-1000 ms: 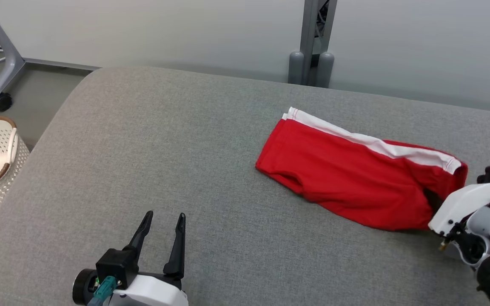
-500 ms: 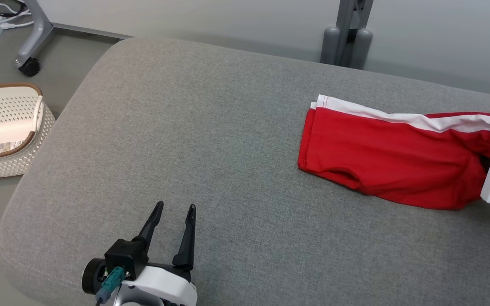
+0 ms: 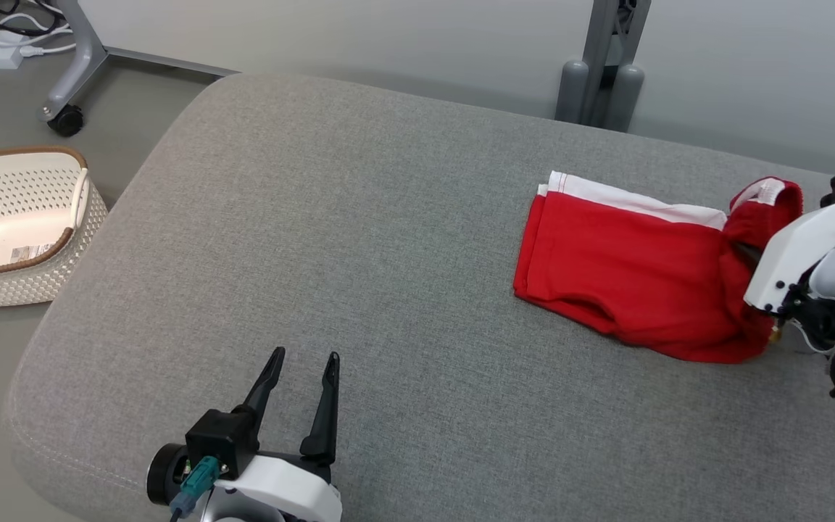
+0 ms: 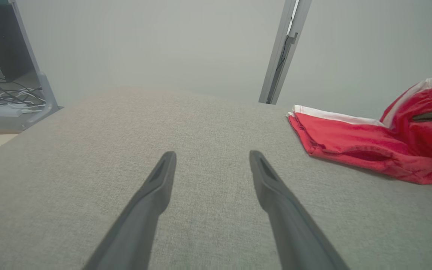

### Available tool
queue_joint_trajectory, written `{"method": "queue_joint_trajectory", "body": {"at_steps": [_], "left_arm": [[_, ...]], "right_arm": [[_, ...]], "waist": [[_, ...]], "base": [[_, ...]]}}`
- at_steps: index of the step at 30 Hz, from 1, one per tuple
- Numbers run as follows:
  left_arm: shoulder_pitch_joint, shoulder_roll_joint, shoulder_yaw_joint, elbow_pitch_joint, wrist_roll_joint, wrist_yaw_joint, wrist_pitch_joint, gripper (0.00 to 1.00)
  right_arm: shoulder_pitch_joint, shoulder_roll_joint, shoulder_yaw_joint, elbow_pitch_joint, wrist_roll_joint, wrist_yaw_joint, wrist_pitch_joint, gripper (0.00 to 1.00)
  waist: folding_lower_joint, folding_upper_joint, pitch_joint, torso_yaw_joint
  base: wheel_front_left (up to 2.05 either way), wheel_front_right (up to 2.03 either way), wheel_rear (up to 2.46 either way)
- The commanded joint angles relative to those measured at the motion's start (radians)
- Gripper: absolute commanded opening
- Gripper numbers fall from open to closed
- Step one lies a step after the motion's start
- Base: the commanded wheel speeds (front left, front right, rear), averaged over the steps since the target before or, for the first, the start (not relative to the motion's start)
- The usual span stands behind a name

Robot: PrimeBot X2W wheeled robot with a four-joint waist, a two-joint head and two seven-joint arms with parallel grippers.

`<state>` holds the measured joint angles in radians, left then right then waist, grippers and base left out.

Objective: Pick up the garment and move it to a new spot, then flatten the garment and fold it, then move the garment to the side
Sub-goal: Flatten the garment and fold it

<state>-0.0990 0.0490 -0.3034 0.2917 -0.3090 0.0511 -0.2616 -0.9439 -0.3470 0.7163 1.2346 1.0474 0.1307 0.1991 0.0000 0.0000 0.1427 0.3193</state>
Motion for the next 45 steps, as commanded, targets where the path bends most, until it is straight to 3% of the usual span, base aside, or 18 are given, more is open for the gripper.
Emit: {"method": "queue_joint_trajectory", "body": {"at_steps": [1,9,35,36,37,38,45], "left_arm": [[0.005,0.004,-0.001,0.004,-0.006,0.006,-0.004,1.0],[0.004,0.004,-0.016,0.0,-0.022,0.002,-0.004,1.0],[-0.004,0.004,-0.094,-0.014,-0.072,0.024,-0.004,1.0],[-0.001,0.004,-0.094,-0.014,-0.073,0.024,-0.004,1.0],[0.001,0.004,-0.094,-0.014,-0.073,0.024,-0.004,1.0],[0.002,0.004,-0.094,-0.014,-0.072,0.024,-0.004,1.0],[-0.003,0.004,-0.087,-0.01,-0.075,0.028,-0.004,1.0]], "right_arm": [[-0.012,0.018,-0.011,-0.011,0.023,0.0,0.019,0.0],[-0.038,0.075,-0.058,-0.024,0.114,0.0,0.076,0.0],[-0.055,0.111,-0.067,0.045,0.141,0.0,0.062,0.0],[-0.053,0.111,-0.065,0.047,0.139,0.0,0.059,0.07],[-0.055,0.108,-0.061,0.048,0.131,0.0,0.05,0.67],[-0.056,0.107,-0.06,0.049,0.128,0.0,0.04,1.0],[-0.067,0.124,-0.055,0.055,0.112,0.0,0.015,1.0]], "waist": [[0.0,0.0,-0.011,-0.001],[0.0,0.0,-0.008,0.024],[0.0,0.0,0.067,0.196],[0.0,0.0,0.067,0.198],[0.0,0.0,0.068,0.199],[0.0,0.0,0.07,0.2],[0.0,0.0,0.068,0.198]], "base": [[0.0,0.0,0.0],[0.0,0.0,0.0],[0.0,0.0,0.0],[0.0,0.0,0.0],[0.0,0.0,0.0],[0.0,0.0,0.0],[0.0,0.0,0.0]]}}
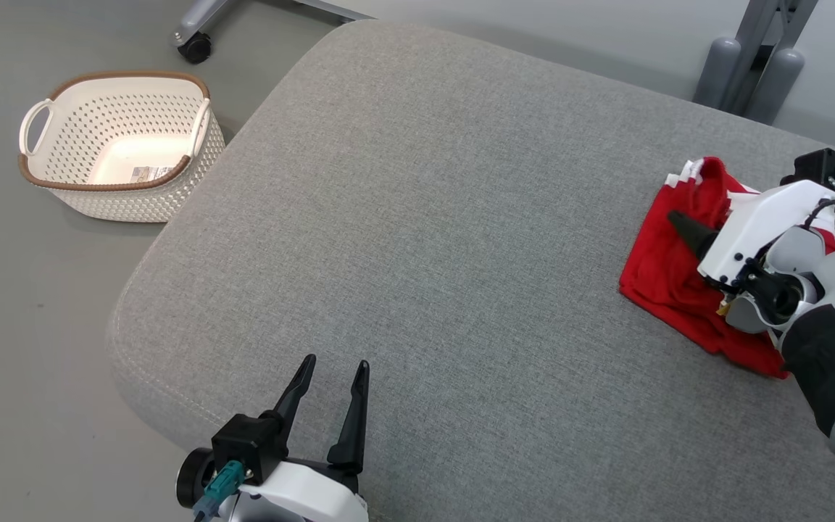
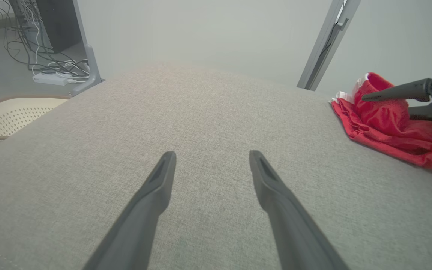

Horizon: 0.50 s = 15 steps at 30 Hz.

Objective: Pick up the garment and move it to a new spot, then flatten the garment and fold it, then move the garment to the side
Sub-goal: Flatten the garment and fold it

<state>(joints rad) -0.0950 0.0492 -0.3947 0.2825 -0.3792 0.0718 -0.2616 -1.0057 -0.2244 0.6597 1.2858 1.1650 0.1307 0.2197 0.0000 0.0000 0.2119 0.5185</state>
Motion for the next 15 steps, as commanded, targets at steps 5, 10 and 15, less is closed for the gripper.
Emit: {"method": "queue_joint_trajectory", "body": {"at_steps": [5,10,15], "left_arm": [[-0.006,0.004,-0.001,0.006,-0.008,0.008,-0.004,1.0],[0.006,0.004,0.011,0.015,0.003,0.003,-0.004,1.0],[0.013,0.004,0.028,0.018,0.02,-0.004,-0.004,1.0]], "right_arm": [[-0.021,0.036,-0.016,-0.001,0.019,0.0,-0.022,1.0],[-0.02,0.081,-0.012,-0.033,0.03,0.0,-0.023,1.0],[-0.016,0.104,-0.02,-0.077,0.054,0.0,-0.036,1.0]], "waist": [[0.0,0.0,-0.014,-0.007],[0.0,0.0,-0.044,-0.016],[0.0,0.0,-0.073,-0.037]], "base": [[0.0,0.0,0.0],[0.0,0.0,0.0],[0.0,0.0,0.0]]}}
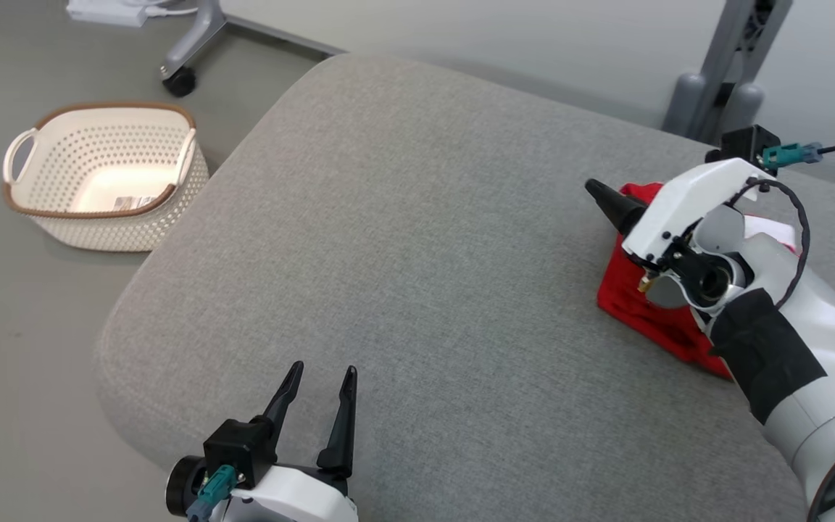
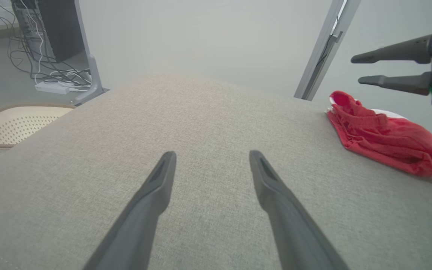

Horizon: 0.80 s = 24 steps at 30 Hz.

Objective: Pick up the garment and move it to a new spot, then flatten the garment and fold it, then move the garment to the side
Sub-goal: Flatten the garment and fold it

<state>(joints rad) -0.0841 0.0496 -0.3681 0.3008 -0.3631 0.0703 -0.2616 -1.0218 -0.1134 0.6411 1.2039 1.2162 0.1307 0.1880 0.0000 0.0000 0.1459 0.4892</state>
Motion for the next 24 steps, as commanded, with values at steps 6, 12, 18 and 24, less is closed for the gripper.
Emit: {"method": "queue_joint_trajectory", "body": {"at_steps": [6,12,18,24], "left_arm": [[0.011,0.004,0.037,-0.009,0.028,-0.012,-0.004,1.0],[0.012,0.004,0.09,-0.044,0.043,-0.017,-0.004,1.0],[-0.002,0.004,0.146,-0.082,0.063,-0.026,-0.004,1.0],[0.007,0.004,0.2,-0.12,0.072,-0.03,-0.004,1.0]], "right_arm": [[0.032,-0.005,0.017,-0.104,0.008,0.0,-0.055,1.0],[0.101,-0.085,0.104,-0.261,-0.058,0.0,-0.197,1.0],[0.201,-0.187,0.171,-0.365,-0.115,0.0,-0.38,1.0],[0.29,-0.246,0.112,-0.434,-0.196,0.0,-0.455,1.0]], "waist": [[0.0,0.0,-0.059,-0.07],[0.0,0.0,-0.109,-0.153],[0.0,0.0,-0.149,-0.228],[0.0,0.0,-0.168,-0.305]], "base": [[0.0,0.0,0.0],[0.0,0.0,0.0],[0.0,0.0,0.0],[0.0,0.0,0.0]]}}
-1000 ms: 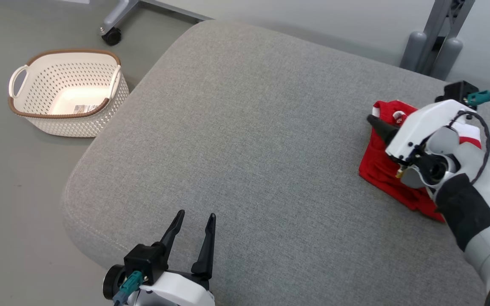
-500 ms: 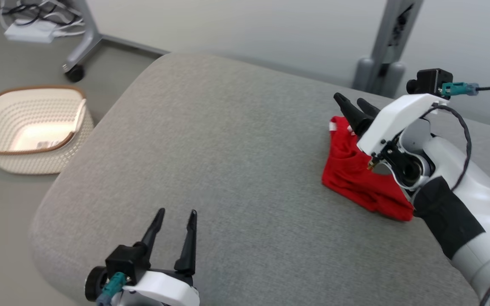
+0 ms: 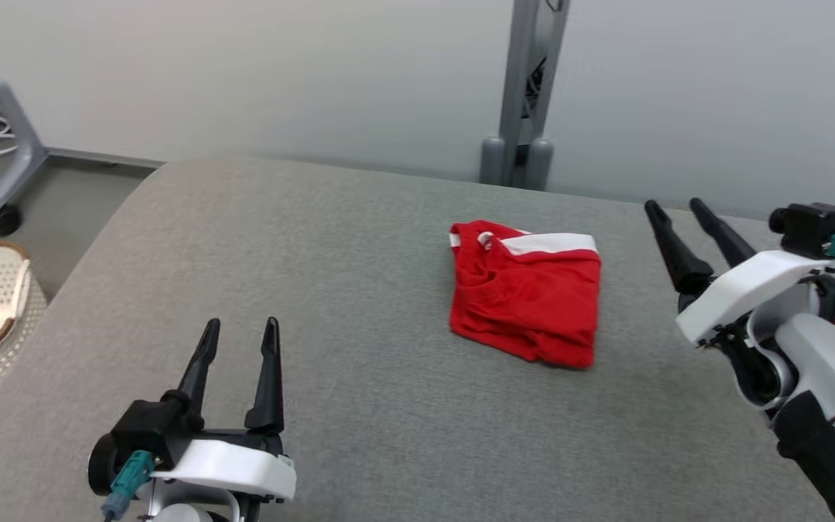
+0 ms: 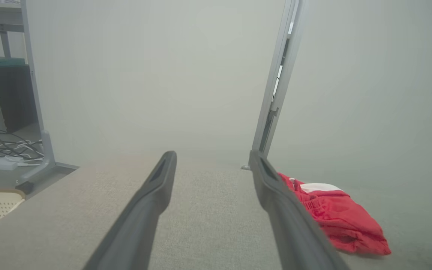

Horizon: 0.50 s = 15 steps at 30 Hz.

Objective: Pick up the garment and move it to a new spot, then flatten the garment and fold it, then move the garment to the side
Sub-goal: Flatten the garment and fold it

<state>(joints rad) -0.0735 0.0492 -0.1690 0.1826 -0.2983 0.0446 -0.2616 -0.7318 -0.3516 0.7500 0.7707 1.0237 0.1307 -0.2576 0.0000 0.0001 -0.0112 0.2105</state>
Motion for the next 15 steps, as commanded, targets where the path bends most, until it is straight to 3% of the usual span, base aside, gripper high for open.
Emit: {"method": "queue_joint_trajectory", "body": {"at_steps": [1,9,15], "left_arm": [[-0.002,0.004,0.009,-0.007,0.008,-0.004,-0.004,1.0],[0.013,0.005,0.048,-0.025,0.003,0.0,-0.004,1.0],[0.035,0.004,0.056,-0.035,0.02,-0.008,-0.004,1.0]], "right_arm": [[0.012,-0.015,-0.042,-0.024,-0.036,0.0,-0.009,1.0],[0.291,0.059,-0.424,-0.249,-0.371,0.0,-0.008,1.0],[0.46,0.157,-0.57,-0.407,-0.562,0.0,-0.008,1.0]], "waist": [[0.0,-0.0001,-0.011,-0.04],[0.0,-0.0001,-0.015,-0.112],[0.0,-0.0001,-0.015,-0.141]], "base": [[0.0,0.0,0.0],[0.0,0.0,0.0],[0.0,0.0,0.0]]}}
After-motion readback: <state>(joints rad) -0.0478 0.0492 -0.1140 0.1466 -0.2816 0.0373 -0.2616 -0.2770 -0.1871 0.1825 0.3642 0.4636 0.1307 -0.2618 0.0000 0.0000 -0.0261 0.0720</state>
